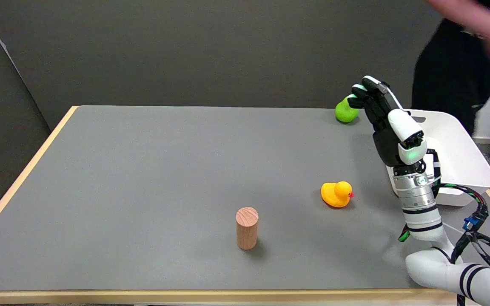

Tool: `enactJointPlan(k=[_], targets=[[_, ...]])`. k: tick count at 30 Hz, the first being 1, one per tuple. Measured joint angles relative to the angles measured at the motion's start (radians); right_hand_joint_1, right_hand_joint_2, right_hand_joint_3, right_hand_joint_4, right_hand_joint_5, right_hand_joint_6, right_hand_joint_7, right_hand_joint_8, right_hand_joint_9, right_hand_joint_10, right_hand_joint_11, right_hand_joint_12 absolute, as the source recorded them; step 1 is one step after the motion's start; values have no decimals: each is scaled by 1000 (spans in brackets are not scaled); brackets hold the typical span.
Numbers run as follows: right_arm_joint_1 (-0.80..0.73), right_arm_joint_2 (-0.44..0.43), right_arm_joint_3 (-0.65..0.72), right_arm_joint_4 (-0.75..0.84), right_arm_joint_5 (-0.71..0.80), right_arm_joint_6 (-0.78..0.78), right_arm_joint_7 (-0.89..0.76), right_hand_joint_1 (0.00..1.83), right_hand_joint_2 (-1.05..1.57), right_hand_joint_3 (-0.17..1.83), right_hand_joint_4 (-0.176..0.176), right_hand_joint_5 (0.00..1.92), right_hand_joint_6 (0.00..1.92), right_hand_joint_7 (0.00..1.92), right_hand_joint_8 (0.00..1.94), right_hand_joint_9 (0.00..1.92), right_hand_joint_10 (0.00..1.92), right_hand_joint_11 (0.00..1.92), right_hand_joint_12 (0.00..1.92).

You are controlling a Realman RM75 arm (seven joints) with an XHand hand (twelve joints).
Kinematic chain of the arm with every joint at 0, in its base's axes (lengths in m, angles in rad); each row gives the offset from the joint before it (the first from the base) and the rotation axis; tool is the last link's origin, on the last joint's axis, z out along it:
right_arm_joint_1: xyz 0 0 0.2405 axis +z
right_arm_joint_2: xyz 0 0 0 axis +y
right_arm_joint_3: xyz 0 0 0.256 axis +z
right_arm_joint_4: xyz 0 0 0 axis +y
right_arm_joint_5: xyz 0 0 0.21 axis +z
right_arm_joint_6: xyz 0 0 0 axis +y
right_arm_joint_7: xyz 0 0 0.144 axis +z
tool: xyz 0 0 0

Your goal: Pick up the wooden cylinder.

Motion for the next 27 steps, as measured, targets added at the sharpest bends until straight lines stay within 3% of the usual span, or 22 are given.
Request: enactJointPlan(k=[9, 14, 18, 20, 27], targets=[[-1, 0, -3, -5, -21, 9, 2, 301, 687, 943, -75, 262, 530, 423, 519, 352, 909, 139, 1265], [-2, 7, 4, -5, -72, 9, -1, 403, 701, 798, -118, 216, 440, 321, 410, 202, 841, 24, 1194], [-4, 25, 16, 3, -144, 3, -16, 402, 642, 910, -134, 184, 457, 276, 436, 165, 778, 0, 1122], [-6, 38, 22, 11, -186, -8, -33, 471, 676, 811, -148, 220, 459, 321, 413, 173, 822, 1, 1183], [-20, 80, 41, 49, -323, -54, -118, 504, 667, 812, -166, 273, 557, 395, 499, 245, 914, 76, 1261]])
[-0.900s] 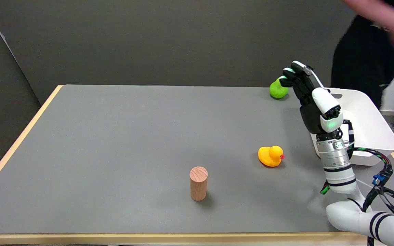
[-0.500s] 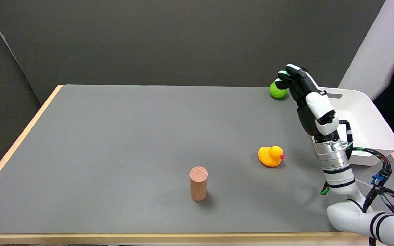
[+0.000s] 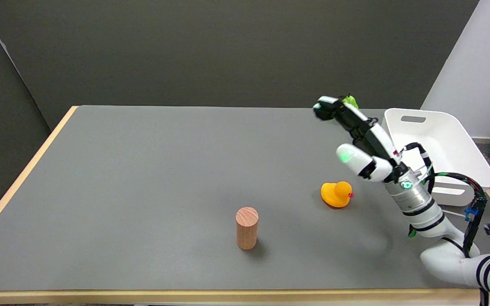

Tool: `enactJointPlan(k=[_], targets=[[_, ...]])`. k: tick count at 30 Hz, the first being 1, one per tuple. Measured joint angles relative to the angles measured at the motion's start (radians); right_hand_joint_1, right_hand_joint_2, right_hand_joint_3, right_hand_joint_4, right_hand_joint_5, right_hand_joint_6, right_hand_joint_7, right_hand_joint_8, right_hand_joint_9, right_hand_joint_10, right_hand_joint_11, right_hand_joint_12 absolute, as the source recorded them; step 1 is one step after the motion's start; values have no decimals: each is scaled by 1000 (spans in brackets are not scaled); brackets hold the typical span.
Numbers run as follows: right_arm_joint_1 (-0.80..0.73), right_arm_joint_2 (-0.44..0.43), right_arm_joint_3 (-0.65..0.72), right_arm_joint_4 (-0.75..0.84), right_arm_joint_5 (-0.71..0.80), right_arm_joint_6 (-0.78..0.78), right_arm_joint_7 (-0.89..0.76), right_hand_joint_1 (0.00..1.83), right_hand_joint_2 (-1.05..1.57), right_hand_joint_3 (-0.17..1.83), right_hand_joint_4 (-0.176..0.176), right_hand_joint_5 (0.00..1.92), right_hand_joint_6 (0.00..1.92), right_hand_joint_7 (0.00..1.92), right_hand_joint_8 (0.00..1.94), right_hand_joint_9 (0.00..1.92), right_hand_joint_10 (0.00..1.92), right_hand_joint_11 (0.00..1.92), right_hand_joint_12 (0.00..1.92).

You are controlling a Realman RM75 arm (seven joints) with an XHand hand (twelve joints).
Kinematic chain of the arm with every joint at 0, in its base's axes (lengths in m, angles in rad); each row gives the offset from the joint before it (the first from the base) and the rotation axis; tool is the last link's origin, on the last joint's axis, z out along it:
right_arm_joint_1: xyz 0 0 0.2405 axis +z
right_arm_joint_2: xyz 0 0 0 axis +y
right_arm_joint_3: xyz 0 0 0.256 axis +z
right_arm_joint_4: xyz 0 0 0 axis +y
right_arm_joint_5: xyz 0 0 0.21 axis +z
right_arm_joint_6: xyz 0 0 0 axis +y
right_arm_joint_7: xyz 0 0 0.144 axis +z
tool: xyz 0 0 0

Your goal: Pick up the wooden cylinder.

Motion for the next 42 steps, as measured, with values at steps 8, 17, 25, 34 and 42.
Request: enactJointPlan(k=[8, 17, 25, 34, 42], targets=[[-14, 31, 20, 42, -146, -51, -75, 536, 660, 818, -169, 304, 620, 430, 543, 275, 952, 102, 1293], [-24, 51, 34, 122, -311, -106, -123, 549, 656, 827, -161, 309, 624, 434, 541, 286, 955, 119, 1308], [-28, 53, 38, 184, -404, -138, -146, 529, 647, 828, -149, 317, 629, 438, 535, 296, 954, 126, 1312], [-31, 32, 38, 231, -490, -197, -160, 532, 644, 828, -144, 317, 626, 441, 532, 297, 955, 139, 1325], [-31, 1, 32, 258, -557, -271, -194, 548, 642, 843, -129, 317, 611, 451, 525, 312, 945, 154, 1329]])
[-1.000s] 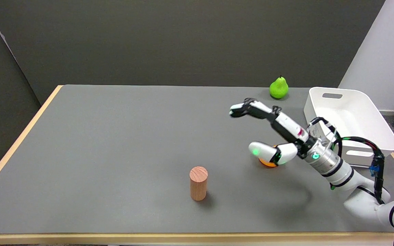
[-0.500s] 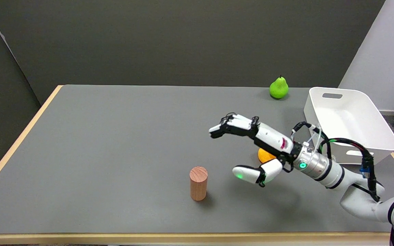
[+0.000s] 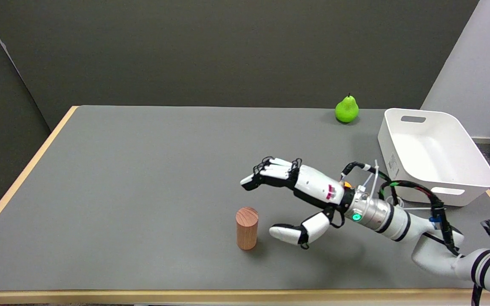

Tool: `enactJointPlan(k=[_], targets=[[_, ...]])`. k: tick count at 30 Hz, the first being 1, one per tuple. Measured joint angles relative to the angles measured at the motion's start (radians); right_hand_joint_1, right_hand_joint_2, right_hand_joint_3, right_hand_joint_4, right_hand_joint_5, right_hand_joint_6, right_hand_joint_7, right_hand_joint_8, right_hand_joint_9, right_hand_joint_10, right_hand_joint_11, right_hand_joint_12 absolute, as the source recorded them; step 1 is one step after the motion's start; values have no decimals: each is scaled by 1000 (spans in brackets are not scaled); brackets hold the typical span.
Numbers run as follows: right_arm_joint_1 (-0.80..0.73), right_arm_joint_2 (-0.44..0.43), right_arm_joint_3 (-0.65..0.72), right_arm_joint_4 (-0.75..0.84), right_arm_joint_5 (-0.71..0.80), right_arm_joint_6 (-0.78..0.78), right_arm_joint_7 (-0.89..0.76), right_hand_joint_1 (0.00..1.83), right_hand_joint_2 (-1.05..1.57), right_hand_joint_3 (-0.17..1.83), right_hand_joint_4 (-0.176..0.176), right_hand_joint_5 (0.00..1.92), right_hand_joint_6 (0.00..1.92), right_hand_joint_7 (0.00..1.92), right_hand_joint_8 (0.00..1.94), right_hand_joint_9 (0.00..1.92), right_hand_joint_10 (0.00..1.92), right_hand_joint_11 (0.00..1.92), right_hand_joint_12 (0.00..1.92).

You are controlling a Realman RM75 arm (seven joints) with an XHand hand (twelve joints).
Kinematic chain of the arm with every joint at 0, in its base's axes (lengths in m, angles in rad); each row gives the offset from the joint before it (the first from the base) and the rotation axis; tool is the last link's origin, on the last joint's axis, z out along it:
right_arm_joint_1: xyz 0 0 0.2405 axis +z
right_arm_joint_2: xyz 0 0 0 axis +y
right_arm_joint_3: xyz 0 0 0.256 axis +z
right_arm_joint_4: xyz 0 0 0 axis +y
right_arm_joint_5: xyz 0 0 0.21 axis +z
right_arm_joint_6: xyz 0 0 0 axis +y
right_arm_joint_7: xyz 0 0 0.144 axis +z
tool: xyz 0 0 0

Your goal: Pick up the wooden cylinder.

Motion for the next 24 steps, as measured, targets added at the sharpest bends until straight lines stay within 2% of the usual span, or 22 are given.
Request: enactJointPlan(k=[10, 24], targets=[[8, -35, -2, -2, -55, -65, -33, 548, 639, 853, -106, 318, 595, 457, 512, 318, 930, 160, 1325], [73, -72, -32, -69, -84, -112, -48, 567, 639, 856, -101, 316, 587, 458, 507, 322, 920, 164, 1324]])
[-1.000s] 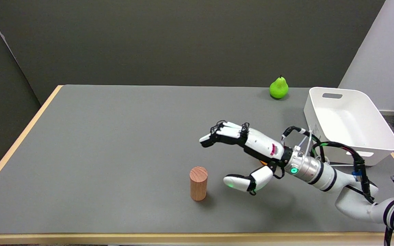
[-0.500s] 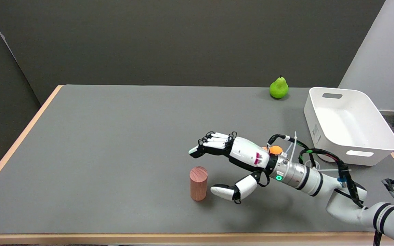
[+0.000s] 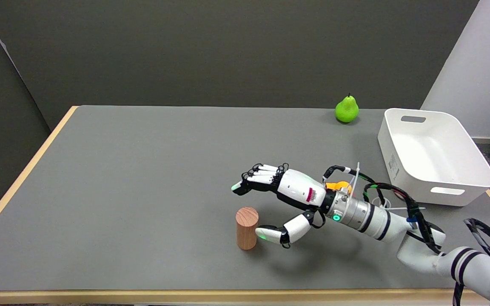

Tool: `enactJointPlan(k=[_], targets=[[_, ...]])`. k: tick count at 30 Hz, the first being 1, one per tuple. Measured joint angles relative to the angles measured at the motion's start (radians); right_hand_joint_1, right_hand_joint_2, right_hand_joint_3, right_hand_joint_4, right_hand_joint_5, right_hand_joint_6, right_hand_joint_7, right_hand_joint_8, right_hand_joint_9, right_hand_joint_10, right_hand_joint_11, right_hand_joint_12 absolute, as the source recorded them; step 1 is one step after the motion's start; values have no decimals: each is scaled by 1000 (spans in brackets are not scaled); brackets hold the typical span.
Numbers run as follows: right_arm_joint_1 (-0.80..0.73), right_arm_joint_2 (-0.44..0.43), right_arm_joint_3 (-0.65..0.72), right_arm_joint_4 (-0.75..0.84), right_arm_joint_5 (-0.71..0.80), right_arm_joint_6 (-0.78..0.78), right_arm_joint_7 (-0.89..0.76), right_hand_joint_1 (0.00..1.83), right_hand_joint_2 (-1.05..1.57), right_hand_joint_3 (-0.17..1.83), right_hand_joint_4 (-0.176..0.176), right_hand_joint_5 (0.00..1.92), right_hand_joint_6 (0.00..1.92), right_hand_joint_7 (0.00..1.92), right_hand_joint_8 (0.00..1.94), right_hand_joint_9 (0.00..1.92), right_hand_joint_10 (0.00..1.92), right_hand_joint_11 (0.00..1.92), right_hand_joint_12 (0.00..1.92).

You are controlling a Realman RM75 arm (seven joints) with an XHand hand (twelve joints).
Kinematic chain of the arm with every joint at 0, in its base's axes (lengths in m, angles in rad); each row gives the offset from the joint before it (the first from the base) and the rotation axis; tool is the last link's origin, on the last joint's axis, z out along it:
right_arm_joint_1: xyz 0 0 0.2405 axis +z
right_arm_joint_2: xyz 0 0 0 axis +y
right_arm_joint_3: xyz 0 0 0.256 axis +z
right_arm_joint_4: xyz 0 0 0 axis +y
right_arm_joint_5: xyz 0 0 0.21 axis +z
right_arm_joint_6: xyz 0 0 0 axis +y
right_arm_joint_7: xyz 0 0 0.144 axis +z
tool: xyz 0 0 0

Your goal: Pick up the wooden cylinder.

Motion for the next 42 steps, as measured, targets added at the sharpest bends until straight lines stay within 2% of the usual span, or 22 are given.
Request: enactJointPlan(k=[19, 23, 27, 29, 42], targets=[[1, -27, -39, -56, 18, -17, 6, 591, 617, 888, -126, 318, 624, 462, 562, 340, 947, 171, 1365], [-2, -29, -43, -59, 22, -21, 10, 605, 627, 881, -126, 332, 654, 475, 578, 355, 969, 175, 1365], [-4, -32, -47, -61, 26, -27, 13, 591, 642, 907, -122, 383, 743, 539, 663, 447, 1035, 220, 1371], [-5, -33, -49, -61, 27, -30, 13, 642, 659, 853, -123, 383, 765, 553, 678, 450, 1086, 225, 1398], [-9, -40, -57, -49, 33, -58, 18, 652, 642, 896, -127, 383, 746, 552, 686, 469, 1086, 235, 1432]])
